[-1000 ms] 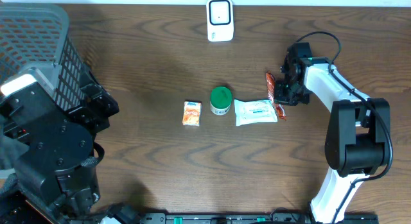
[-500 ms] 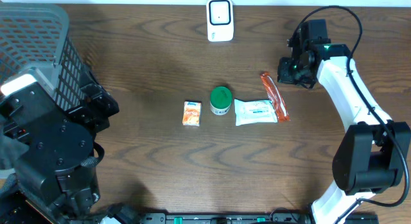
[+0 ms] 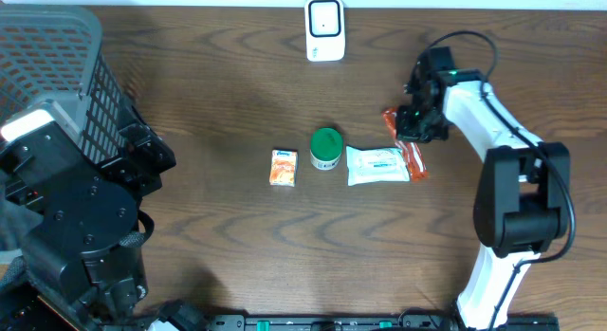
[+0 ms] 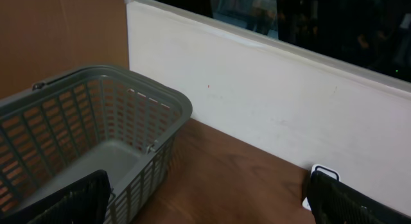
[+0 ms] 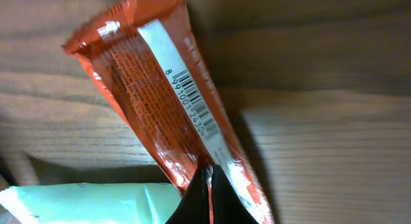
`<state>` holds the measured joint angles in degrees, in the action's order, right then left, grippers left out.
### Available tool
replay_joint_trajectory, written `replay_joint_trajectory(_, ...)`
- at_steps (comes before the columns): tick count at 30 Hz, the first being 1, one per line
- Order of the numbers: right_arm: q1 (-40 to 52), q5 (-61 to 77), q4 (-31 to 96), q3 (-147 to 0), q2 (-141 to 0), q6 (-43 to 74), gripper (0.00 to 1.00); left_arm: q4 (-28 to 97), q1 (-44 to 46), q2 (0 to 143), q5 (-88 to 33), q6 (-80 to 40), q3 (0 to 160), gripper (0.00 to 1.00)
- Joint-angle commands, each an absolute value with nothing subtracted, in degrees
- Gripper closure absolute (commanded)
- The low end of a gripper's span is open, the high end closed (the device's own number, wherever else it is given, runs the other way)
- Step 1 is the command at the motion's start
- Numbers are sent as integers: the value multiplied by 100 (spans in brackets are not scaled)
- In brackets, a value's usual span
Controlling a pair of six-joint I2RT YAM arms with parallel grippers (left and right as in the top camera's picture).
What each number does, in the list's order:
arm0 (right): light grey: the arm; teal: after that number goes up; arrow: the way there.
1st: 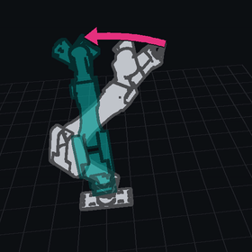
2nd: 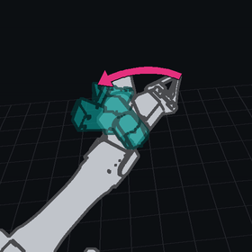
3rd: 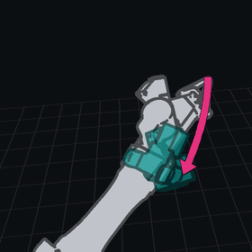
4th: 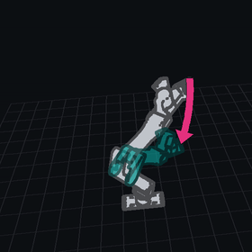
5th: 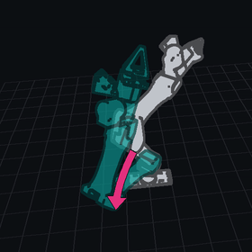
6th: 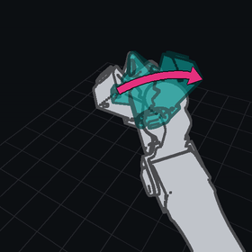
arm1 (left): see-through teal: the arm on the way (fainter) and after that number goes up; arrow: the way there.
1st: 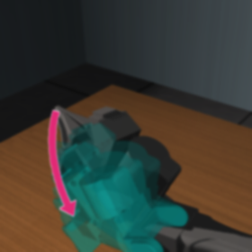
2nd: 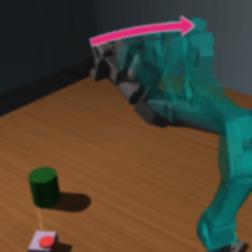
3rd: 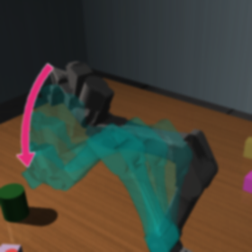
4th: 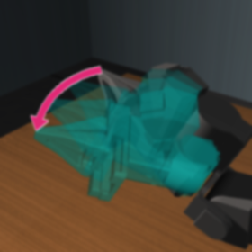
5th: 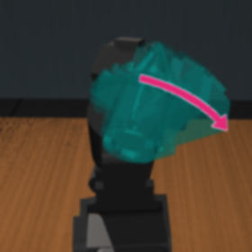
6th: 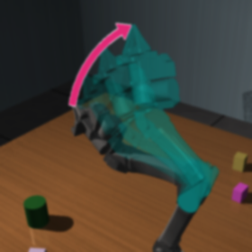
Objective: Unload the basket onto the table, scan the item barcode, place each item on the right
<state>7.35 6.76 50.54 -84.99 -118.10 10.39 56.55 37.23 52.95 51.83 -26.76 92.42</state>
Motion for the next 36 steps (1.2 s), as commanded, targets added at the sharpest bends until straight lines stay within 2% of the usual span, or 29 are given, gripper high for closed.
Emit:
replay_joint_trajectory(1, 991, 762, 5065, -8503, -11806, 840, 99, 5658, 3704, 5310, 5325, -2683, 9236, 2)
replay_joint_trajectory(14, 1323, 1125, 5686, -8847, -11756, 591, 97, 5658, 3704, 5310, 5323, -2683, 9236, 2)
replay_joint_trajectory(15, 1308, 1288, 5806, -8991, -11734, 591, 89, 5658, 3704, 5310, 5323, -2683, 9236, 2)
replay_joint_trajectory(17, 1251, 1616, 6097, -9408, -11697, 591, 60, 5658, 3704, 5310, 5323, -2683, 9236, 2)
replay_joint_trajectory(18, 1201, 1793, 6318, -9749, -11688, 591, 40, 5658, 3704, 5310, 5323, -2683, 9236, 2)
replay_joint_trajectory(19, 1181, 1859, 6445, -9933, -11675, 591, 27, 5658, 3704, 5310, 5323, -2683, 9236, 2)
replay_joint_trajectory(20, 1153, 1883, 6626, -10193, -11668, 591, 19, 5658, 3704, 5310, 5323, -2683, 9236, 2)
replay_joint_trajectory(21, 1127, 1852, 6781, -10440, -11668, 578, 18, 5658, 3704, 5310, 5323, -2683, 9236, 2)
replay_joint_trajectory(22, 1114, 1791, 6866, -10619, -11664, 499, 18, 5658, 3704, 5310, 5323, -2683, 9236, 2)
replay_joint_trajectory(23, 1107, 1664, 6869, -10772, -11662, 342, 31, 5658, 3704, 5310, 5323, -2683, 9236, 2)
replay_joint_trajectory(25, 1109, 1319, 6637, -10794, -11664, 318, 69, 5658, 3704, 5310, 5323, -2683, 9236, 2)
replay_joint_trajectory(27, 1120, 1039, 6377, -10674, -11723, 565, 98, 5658, 3704, 5310, 5323, -2683, 9236, 2)
replay_joint_trajectory(36, 1133, 910, 5507, -9666, -12064, 1144, 99, 5658, 3704, 5310, 5325, -2683, 9236, 2)
